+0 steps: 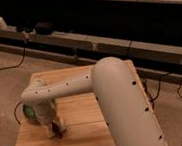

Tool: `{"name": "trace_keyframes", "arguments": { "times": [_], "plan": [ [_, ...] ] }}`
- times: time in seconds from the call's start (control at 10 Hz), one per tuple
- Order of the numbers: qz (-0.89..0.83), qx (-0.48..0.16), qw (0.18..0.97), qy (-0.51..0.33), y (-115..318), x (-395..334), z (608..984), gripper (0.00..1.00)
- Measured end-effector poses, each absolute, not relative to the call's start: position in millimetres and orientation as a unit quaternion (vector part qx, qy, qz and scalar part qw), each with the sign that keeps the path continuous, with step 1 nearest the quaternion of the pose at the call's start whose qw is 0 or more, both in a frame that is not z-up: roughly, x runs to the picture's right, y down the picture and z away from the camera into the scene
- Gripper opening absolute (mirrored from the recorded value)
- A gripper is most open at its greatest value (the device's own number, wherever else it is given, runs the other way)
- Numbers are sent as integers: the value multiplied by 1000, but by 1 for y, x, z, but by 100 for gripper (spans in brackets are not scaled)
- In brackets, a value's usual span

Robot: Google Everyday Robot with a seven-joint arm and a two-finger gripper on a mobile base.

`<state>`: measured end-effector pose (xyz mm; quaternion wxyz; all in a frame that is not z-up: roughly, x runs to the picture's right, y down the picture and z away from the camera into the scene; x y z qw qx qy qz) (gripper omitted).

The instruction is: Place the pepper on the white sponge

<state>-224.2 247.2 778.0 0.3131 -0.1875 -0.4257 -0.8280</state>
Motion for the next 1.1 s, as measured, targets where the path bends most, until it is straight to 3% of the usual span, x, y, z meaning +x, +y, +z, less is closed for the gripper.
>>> {"name": "trace_keyframes", "arguments": {
  "times": [0.2, 1.1],
  "plan": [
    [-827, -190, 320, -422, 245, -221, 779, 79],
    [-811, -182, 376, -410, 222, -195, 773, 80]
  ]
}}
